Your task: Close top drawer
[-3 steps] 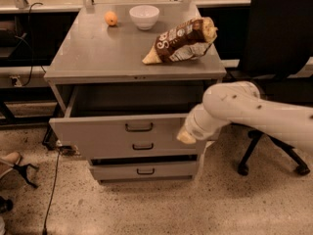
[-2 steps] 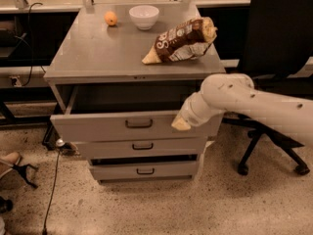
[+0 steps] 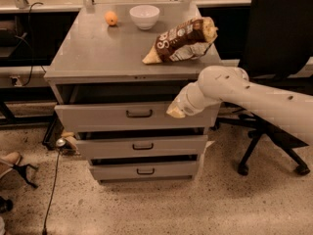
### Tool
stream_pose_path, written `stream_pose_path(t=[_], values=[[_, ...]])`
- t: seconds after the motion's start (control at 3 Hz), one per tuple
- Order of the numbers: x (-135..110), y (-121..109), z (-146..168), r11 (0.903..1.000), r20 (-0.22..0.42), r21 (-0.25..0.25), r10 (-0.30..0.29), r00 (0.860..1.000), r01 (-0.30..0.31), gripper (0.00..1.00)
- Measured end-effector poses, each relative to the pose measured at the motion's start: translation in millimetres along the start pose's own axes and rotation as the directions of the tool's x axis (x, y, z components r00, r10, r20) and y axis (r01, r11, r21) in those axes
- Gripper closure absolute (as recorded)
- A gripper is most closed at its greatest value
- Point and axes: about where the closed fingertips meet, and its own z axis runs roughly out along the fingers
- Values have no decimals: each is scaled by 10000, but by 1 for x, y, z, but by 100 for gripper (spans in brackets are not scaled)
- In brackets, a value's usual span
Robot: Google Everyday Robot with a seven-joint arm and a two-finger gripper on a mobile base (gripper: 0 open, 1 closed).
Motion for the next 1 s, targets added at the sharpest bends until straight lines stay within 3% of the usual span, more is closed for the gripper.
stream_pose_path(t=[0.67,1.0], values=[[-16,-24,6,9993,748,362,-131,9971,104,100],[-10,-13,-6,9988,906,480,-28,9959,-15,100]])
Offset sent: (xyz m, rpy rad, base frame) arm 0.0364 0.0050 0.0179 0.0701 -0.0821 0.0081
